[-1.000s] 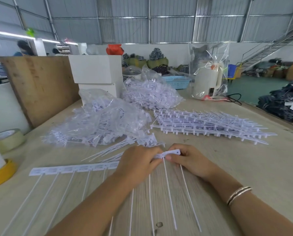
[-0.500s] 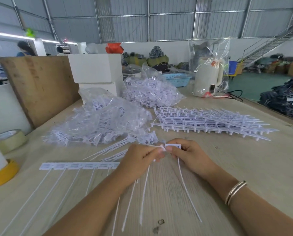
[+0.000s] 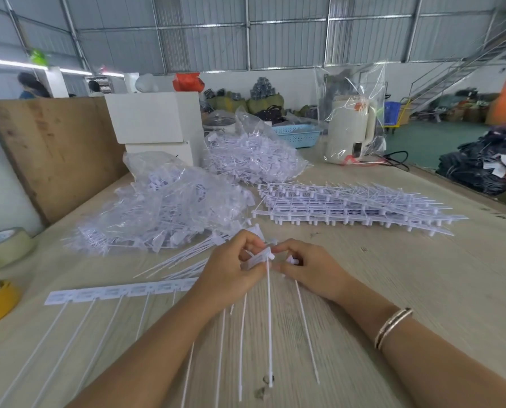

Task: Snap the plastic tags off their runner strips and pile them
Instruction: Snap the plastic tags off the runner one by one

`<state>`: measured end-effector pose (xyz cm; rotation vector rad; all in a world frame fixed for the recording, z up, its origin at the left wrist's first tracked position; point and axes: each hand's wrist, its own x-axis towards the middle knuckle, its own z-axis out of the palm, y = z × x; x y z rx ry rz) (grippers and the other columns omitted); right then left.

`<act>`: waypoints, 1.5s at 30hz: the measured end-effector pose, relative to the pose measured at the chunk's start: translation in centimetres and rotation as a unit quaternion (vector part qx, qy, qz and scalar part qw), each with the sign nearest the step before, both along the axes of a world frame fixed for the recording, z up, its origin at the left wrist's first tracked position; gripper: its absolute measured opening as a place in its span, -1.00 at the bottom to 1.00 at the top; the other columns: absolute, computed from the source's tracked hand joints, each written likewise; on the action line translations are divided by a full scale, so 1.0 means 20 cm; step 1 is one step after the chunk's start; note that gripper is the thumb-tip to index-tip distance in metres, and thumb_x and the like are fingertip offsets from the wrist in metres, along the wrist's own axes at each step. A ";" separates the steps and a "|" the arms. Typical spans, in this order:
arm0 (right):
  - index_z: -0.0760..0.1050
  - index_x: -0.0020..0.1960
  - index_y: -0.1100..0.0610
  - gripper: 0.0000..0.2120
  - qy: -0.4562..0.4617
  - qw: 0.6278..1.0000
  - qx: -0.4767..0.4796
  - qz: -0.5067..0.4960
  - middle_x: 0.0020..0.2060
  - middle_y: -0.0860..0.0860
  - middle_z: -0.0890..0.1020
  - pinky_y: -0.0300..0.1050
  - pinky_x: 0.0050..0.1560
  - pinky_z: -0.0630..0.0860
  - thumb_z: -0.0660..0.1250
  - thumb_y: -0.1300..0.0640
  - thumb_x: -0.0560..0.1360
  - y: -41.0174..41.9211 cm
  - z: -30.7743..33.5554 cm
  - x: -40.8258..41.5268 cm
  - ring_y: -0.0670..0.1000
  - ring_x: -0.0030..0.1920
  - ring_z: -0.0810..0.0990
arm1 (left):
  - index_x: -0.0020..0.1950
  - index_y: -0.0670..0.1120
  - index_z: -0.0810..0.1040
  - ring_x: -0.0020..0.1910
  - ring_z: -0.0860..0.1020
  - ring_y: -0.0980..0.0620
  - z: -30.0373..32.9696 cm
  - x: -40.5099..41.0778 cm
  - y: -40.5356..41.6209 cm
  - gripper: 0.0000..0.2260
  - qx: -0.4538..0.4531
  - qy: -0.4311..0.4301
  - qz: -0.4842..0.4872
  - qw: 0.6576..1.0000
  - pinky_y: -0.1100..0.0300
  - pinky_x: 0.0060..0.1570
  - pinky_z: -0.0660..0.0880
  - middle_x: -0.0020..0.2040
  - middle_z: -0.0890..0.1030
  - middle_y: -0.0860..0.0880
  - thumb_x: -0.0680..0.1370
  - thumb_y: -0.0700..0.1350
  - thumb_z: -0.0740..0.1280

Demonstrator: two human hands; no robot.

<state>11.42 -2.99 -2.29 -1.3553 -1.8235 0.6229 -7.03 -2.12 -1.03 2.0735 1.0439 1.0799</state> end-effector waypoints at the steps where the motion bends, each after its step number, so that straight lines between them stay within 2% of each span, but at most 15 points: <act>1: 0.56 0.14 0.06 -0.75 -0.022 1.000 0.002 0.000 -0.29 -0.08 0.52 -0.41 -0.28 0.33 0.41 0.10 0.47 0.00 0.00 0.00 -0.19 -0.36 0.42 | -0.13 0.21 0.46 -0.30 0.50 0.30 0.00 0.00 0.00 -0.78 -0.007 0.007 0.009 1.000 0.46 -0.35 0.40 -0.22 0.54 0.31 0.43 -0.10 0.42; 5: 0.61 0.09 0.14 -0.83 -0.041 0.998 0.056 -0.012 -0.12 0.02 0.56 -0.41 -0.15 0.33 0.33 0.18 0.52 0.00 0.02 -0.01 -0.12 -0.18 0.46 | -0.19 0.10 0.44 -0.41 0.46 0.20 -0.02 0.00 0.02 -0.83 0.004 0.022 0.059 0.998 0.35 -0.45 0.36 -0.32 0.55 0.09 0.41 -0.04 0.44; 6: 0.62 0.03 0.16 -0.84 -0.020 0.997 0.067 -0.015 -0.15 0.02 0.56 -0.36 -0.12 0.35 0.29 0.16 0.55 0.00 0.03 -0.02 -0.10 -0.17 0.47 | -0.20 0.08 0.44 -0.40 0.46 0.18 -0.03 0.00 0.03 -0.83 0.019 0.035 0.064 0.997 0.33 -0.45 0.36 -0.33 0.54 0.07 0.41 -0.06 0.44; 9: 0.58 -0.17 0.25 -0.68 0.019 0.998 0.060 0.000 -0.28 0.09 0.53 -0.12 -0.08 0.38 0.21 0.05 0.59 -0.03 0.04 -0.05 0.00 -0.20 0.48 | -0.18 0.05 0.45 -0.31 0.51 0.17 -0.02 0.01 0.02 -0.84 0.060 0.082 0.057 0.993 0.25 -0.33 0.42 -0.27 0.56 0.07 0.42 -0.10 0.43; 11: 0.53 -0.27 0.10 -0.70 0.007 0.999 0.050 0.015 -0.34 0.00 0.48 -0.17 -0.12 0.36 0.22 0.02 0.58 -0.04 0.04 -0.08 -0.06 -0.24 0.45 | -0.15 0.01 0.47 -0.22 0.53 0.17 -0.02 0.02 0.01 -0.86 0.081 0.086 0.045 0.992 0.19 -0.23 0.46 -0.22 0.58 0.08 0.43 -0.09 0.43; 14: 0.44 -0.35 -0.15 -0.71 -0.007 0.999 0.045 0.017 -0.35 -0.11 0.45 -0.27 -0.18 0.32 0.29 0.06 0.54 -0.03 0.04 -0.11 -0.15 -0.26 0.42 | -0.13 0.03 0.47 -0.17 0.52 0.22 -0.01 0.03 -0.02 -0.86 0.094 0.080 0.025 0.992 0.27 -0.20 0.45 -0.20 0.56 0.12 0.42 0.02 0.39; 17: 0.44 -0.39 -0.17 -0.64 0.063 0.997 0.040 0.001 -0.37 -0.12 0.46 -0.35 -0.25 0.30 0.33 0.14 0.52 -0.03 0.04 -0.09 -0.22 -0.34 0.41 | -0.03 0.09 0.46 -0.09 0.46 0.27 0.00 0.01 -0.02 -0.83 0.102 0.138 0.025 0.985 0.30 -0.15 0.42 -0.11 0.51 0.19 0.45 0.07 0.36; 19: 0.48 -0.43 -0.16 -0.62 0.094 0.995 0.028 -0.013 -0.41 -0.16 0.48 -0.38 -0.27 0.31 0.34 0.16 0.51 -0.02 0.03 -0.08 -0.26 -0.38 0.42 | 0.01 0.13 0.43 -0.09 0.45 0.27 0.01 -0.03 -0.01 -0.86 0.096 0.172 0.026 0.980 0.30 -0.17 0.41 -0.10 0.47 0.23 0.49 -0.01 0.32; 22: 0.52 -0.49 -0.21 -0.53 0.121 0.992 0.008 -0.021 -0.51 -0.25 0.48 -0.41 -0.33 0.30 0.33 0.19 0.52 -0.02 0.03 -0.07 -0.27 -0.43 0.40 | 0.07 0.12 0.41 -0.10 0.45 0.21 0.02 -0.06 0.00 -0.77 0.110 0.228 0.017 0.967 0.38 -0.22 0.34 -0.07 0.47 0.22 0.46 -0.11 0.31; 26: 0.50 -0.42 -0.07 -0.65 0.145 0.989 -0.017 0.001 -0.53 -0.24 0.45 -0.41 -0.37 0.29 0.35 0.16 0.51 -0.02 0.03 -0.08 -0.26 -0.46 0.38 | 0.02 0.07 0.38 -0.15 0.43 0.15 0.02 -0.04 -0.01 -0.79 0.159 0.258 0.046 0.952 0.38 -0.31 0.24 -0.12 0.44 0.18 0.46 -0.07 0.35; 29: 0.55 -0.29 0.04 -0.83 0.157 0.986 -0.045 0.045 -0.48 -0.21 0.49 -0.44 -0.35 0.32 0.41 0.15 0.47 -0.03 0.04 -0.08 -0.27 -0.44 0.42 | -0.07 0.12 0.35 -0.23 0.39 0.22 0.01 -0.03 0.00 -0.81 0.164 0.246 0.065 0.953 0.39 -0.35 0.21 -0.20 0.39 0.23 0.47 -0.03 0.36; 31: 0.59 -0.19 0.17 -0.92 0.150 0.986 -0.047 0.054 -0.41 -0.12 0.51 -0.40 -0.32 0.34 0.42 0.18 0.45 -0.04 0.04 -0.08 -0.23 -0.41 0.43 | -0.07 0.11 0.41 -0.23 0.41 0.24 0.01 -0.03 0.00 -0.85 0.159 0.233 0.069 0.957 0.38 -0.35 0.23 -0.19 0.43 0.22 0.47 -0.01 0.37; 33: 0.60 -0.11 0.24 -0.91 0.143 0.987 -0.042 0.052 -0.34 0.00 0.53 -0.34 -0.28 0.36 0.42 0.21 0.46 -0.04 0.04 -0.07 -0.14 -0.34 0.44 | -0.05 0.07 0.49 -0.21 0.45 0.22 0.01 -0.04 0.00 -0.87 0.151 0.225 0.070 0.960 0.34 -0.32 0.32 -0.18 0.49 0.19 0.47 0.01 0.39; 39: 0.63 -0.08 0.23 -0.93 0.142 0.988 -0.028 0.053 -0.32 0.00 0.56 -0.33 -0.27 0.35 0.41 0.26 0.45 -0.04 0.05 -0.08 -0.16 -0.36 0.44 | -0.04 0.08 0.59 -0.20 0.53 0.15 0.02 -0.04 0.01 -0.87 0.132 0.228 0.077 0.962 0.16 -0.22 0.46 -0.17 0.59 0.15 0.48 0.08 0.38; 45: 0.63 -0.11 0.20 -0.96 0.170 0.984 -0.021 0.057 -0.29 0.02 0.60 -0.28 -0.19 0.42 0.41 0.27 0.45 -0.04 0.04 -0.07 -0.08 -0.26 0.52 | -0.07 0.06 0.65 -0.17 0.59 0.13 0.02 -0.04 0.01 -0.93 0.097 0.190 0.068 0.975 0.04 -0.13 0.52 -0.17 0.65 0.11 0.47 -0.05 0.41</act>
